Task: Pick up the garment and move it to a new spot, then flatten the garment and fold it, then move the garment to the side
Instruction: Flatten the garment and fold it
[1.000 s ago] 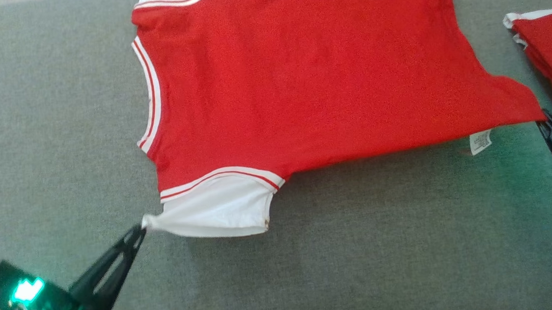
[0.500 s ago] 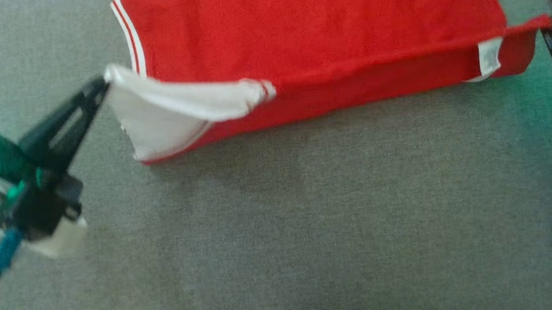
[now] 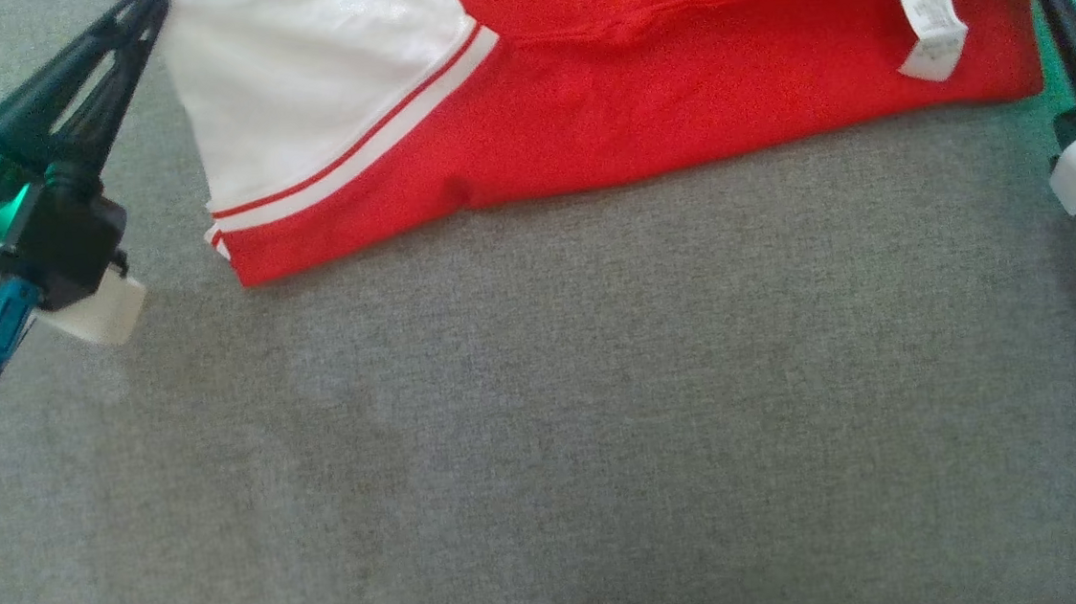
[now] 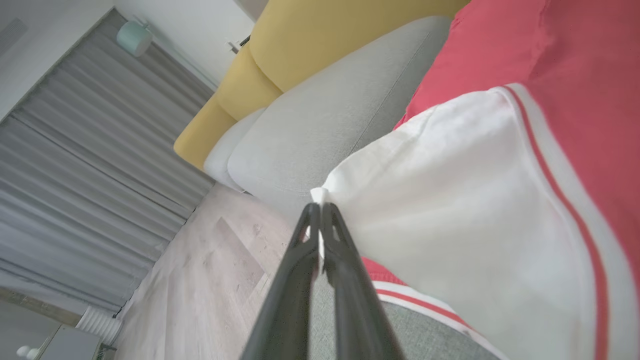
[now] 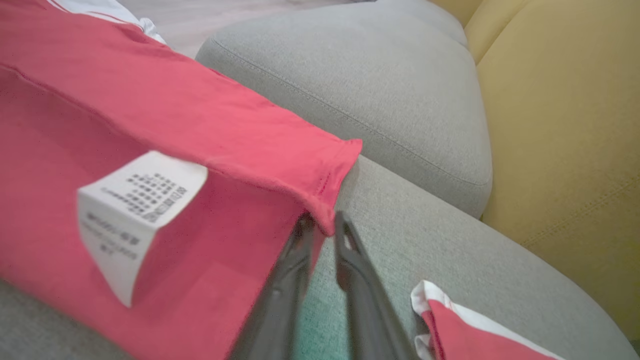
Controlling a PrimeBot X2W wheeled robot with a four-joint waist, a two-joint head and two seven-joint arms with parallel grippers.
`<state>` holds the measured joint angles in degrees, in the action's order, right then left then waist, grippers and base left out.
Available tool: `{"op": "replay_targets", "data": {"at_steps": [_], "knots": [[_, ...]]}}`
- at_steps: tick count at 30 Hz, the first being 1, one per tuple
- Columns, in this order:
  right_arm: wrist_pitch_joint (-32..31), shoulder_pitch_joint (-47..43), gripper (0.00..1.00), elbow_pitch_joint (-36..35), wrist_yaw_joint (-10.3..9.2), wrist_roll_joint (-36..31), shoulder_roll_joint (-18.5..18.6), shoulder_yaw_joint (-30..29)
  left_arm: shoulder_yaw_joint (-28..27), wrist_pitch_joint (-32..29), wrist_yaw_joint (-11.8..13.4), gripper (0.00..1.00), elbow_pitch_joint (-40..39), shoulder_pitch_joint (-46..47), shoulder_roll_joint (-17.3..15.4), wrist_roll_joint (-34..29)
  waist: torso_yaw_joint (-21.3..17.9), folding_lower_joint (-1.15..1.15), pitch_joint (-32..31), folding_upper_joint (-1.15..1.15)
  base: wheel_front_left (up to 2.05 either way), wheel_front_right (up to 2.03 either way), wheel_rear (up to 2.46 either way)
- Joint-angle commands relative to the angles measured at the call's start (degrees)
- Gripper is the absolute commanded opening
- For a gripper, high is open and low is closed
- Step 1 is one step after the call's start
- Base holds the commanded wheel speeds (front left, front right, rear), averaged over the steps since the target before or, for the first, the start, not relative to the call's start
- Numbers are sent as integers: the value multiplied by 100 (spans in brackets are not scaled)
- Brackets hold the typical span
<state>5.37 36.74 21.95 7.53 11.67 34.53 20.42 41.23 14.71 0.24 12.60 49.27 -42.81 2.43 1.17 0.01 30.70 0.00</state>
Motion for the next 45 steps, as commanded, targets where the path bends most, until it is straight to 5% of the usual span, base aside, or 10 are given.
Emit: {"op": "replay_targets", "data": {"at_steps": [1, 8, 13, 21, 35, 36, 38, 39, 45], "knots": [[161, 19, 100, -87, -4, 39, 63, 75, -287, 4, 155, 100, 5, 201, -236, -39, -15, -1, -3, 0, 0, 0, 0], [754, 87, 100, 227, -4, -60, -255, -114, -853, 13, 1188, 100, -58, -600, 366, 783, -86, -1, -138, 0, 0, 0, 0], [904, -84, 100, 335, -4, -226, -600, -367, -1165, 19, 1684, 100, -525, -1711, 995, 1698, -115, -1, -231, 0, 0, 0, 0], [959, -305, 100, 468, -4, -373, -931, -527, -1286, -122, 1873, 100, -811, -2910, 1685, 2726, -198, -1, -371, 0, 0, 0, 0], [962, -495, 100, 359, -4, -454, -1159, -635, -1241, -1223, 1907, 100, -609, -3075, 1616, 3272, -299, -1, -392, 0, 0, 0, 0], [962, -501, 100, 359, -4, -457, -1163, -633, -1230, -1285, 1886, 86, -594, -3060, 1606, 3300, -306, -1, -391, 0, 0, 0, 0], [962, -515, 100, 368, -4, -456, -1165, -630, -1203, -1411, 1826, 14, -585, -3048, 1600, 3374, -315, -1, -400, 0, 0, 0, 0], [962, -525, 100, 380, -4, -453, -1164, -631, -1189, -1465, 1788, 0, -605, -3056, 1606, 3424, -315, -1, -416, 0, 0, 0, 0], [963, -583, 100, 611, -4, -359, -1179, -663, -1163, -1516, 1679, 0, -797, -3143, 1545, 3517, -262, -1, -569, 0, 0, 0, 0]]}}
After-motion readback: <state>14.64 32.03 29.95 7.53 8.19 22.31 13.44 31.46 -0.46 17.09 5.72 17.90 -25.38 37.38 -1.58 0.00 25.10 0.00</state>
